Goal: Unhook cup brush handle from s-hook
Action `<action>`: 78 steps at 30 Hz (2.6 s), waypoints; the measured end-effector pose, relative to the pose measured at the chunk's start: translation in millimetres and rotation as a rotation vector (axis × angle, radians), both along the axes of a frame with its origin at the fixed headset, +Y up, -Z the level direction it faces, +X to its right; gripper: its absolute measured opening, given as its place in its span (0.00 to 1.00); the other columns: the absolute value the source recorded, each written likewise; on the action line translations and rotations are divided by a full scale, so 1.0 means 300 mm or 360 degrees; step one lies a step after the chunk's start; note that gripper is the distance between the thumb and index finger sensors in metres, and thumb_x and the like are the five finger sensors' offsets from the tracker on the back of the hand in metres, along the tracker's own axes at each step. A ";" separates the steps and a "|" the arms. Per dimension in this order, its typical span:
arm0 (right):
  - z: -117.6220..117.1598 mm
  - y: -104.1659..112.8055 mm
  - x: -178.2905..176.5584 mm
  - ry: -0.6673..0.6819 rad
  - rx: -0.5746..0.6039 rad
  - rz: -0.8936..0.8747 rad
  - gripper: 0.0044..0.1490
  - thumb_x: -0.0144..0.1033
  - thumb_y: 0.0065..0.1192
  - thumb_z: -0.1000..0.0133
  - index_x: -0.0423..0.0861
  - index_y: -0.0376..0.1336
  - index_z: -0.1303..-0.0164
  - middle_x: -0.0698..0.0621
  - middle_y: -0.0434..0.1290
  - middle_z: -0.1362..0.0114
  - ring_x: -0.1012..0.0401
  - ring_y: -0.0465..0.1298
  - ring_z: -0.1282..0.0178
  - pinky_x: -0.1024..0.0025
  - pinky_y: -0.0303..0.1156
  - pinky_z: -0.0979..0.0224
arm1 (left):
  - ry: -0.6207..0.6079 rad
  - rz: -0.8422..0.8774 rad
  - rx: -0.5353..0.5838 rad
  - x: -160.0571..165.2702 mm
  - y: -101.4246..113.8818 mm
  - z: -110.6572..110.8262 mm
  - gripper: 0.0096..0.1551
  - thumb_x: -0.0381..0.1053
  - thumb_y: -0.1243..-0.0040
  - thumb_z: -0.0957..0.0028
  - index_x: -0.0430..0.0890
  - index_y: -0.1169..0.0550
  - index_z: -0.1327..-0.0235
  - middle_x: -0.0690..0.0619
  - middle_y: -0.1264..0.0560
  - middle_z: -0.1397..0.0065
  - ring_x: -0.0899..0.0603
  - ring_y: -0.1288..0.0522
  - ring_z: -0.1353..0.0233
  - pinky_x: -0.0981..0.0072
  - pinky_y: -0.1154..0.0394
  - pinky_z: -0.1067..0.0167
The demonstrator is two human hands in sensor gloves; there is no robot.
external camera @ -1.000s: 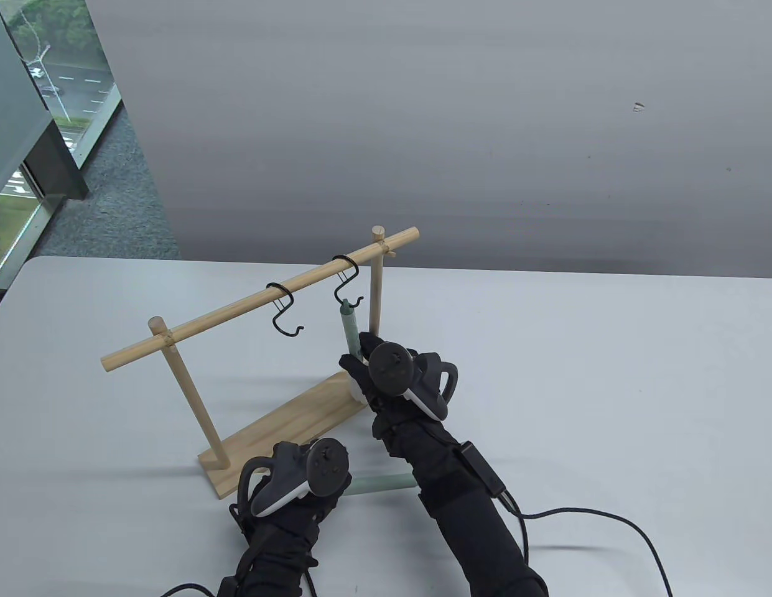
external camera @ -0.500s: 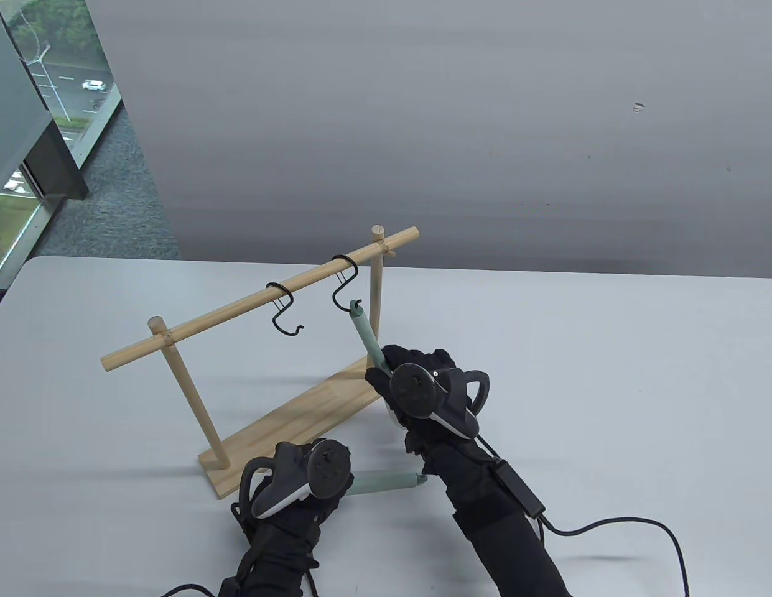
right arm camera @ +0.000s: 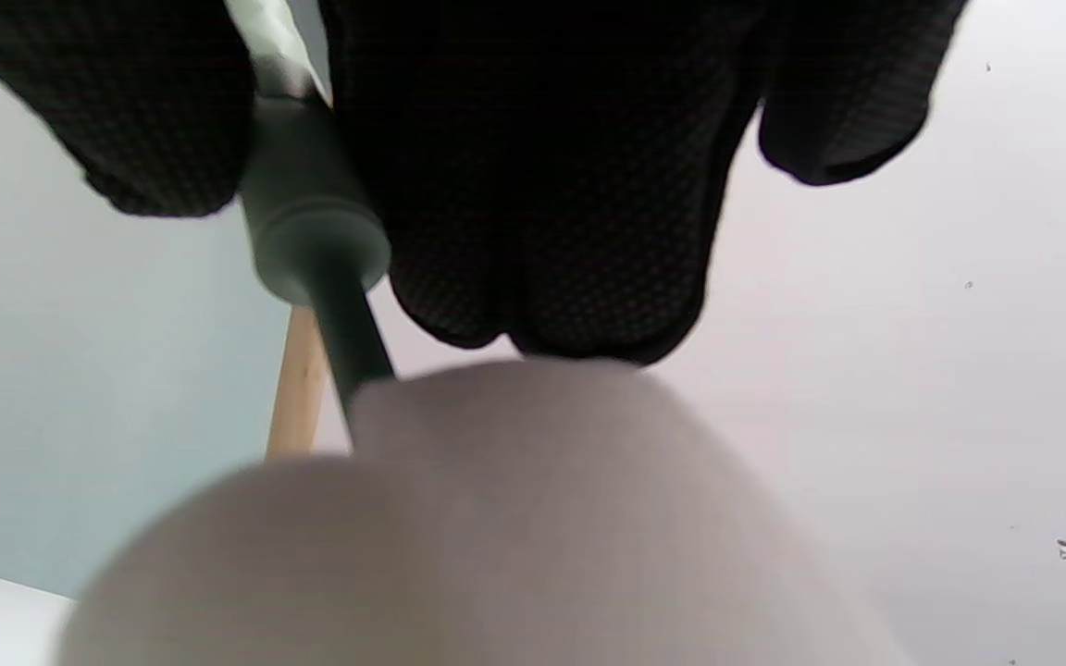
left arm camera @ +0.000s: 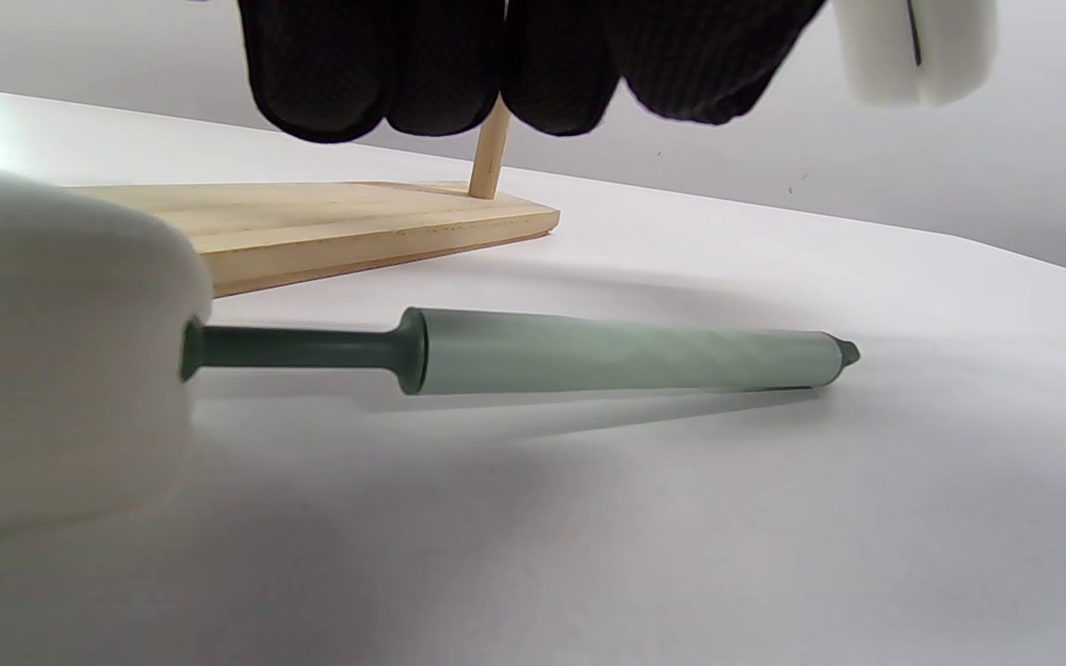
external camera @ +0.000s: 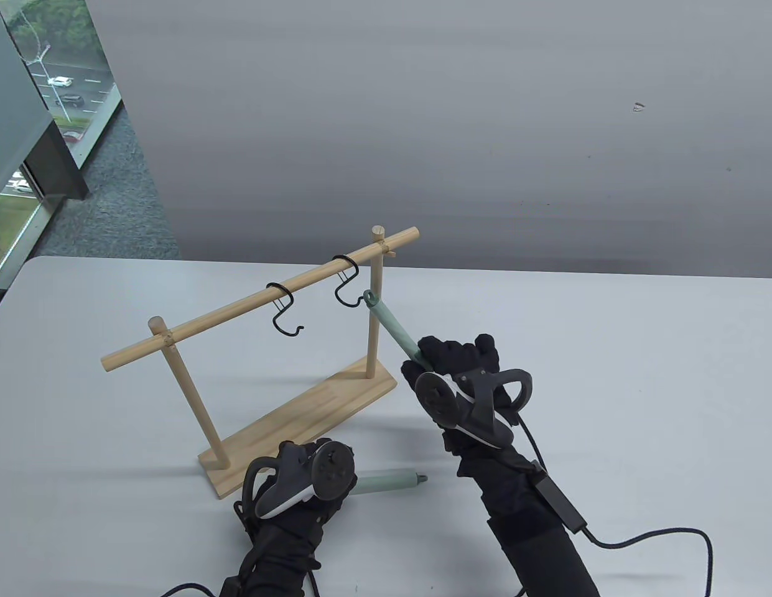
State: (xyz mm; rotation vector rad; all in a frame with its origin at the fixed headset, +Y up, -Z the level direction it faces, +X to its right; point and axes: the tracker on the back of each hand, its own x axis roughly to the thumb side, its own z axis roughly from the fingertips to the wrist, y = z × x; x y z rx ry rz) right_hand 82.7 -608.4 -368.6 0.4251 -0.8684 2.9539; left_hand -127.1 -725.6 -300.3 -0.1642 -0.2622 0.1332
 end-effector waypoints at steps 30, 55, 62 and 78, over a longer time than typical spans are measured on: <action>0.180 -0.384 0.498 -0.0507 -0.0366 0.0661 0.35 0.58 0.64 0.53 0.43 0.72 0.47 0.48 0.82 0.49 0.55 0.85 0.52 0.41 0.65 0.31 | -0.0278 -0.0223 0.0205 0.166 -0.082 0.016 0.35 0.59 0.43 0.48 0.47 0.31 0.29 0.37 0.35 0.21 0.28 0.32 0.24 0.32 0.42 0.32; 0.147 -0.487 0.520 -0.0621 -0.0667 0.0965 0.34 0.56 0.63 0.52 0.45 0.71 0.44 0.48 0.81 0.45 0.53 0.85 0.47 0.39 0.63 0.30 | -0.0315 -0.0215 0.0205 0.179 -0.080 0.030 0.33 0.58 0.43 0.48 0.48 0.31 0.30 0.37 0.35 0.21 0.28 0.32 0.24 0.32 0.42 0.32; 0.143 -0.511 0.520 -0.0636 -0.0776 0.1025 0.34 0.56 0.63 0.52 0.45 0.71 0.43 0.48 0.81 0.44 0.52 0.84 0.45 0.39 0.62 0.29 | -0.0315 -0.0221 0.0199 0.178 -0.077 0.031 0.33 0.58 0.43 0.48 0.48 0.31 0.30 0.37 0.35 0.21 0.28 0.32 0.24 0.31 0.42 0.32; 0.150 -0.506 0.527 -0.0689 -0.0881 0.1015 0.34 0.55 0.62 0.51 0.45 0.70 0.42 0.48 0.80 0.42 0.52 0.84 0.44 0.38 0.60 0.29 | -0.0301 -0.0219 0.0192 0.172 -0.071 0.031 0.33 0.58 0.43 0.48 0.48 0.31 0.30 0.37 0.35 0.21 0.28 0.32 0.24 0.32 0.42 0.32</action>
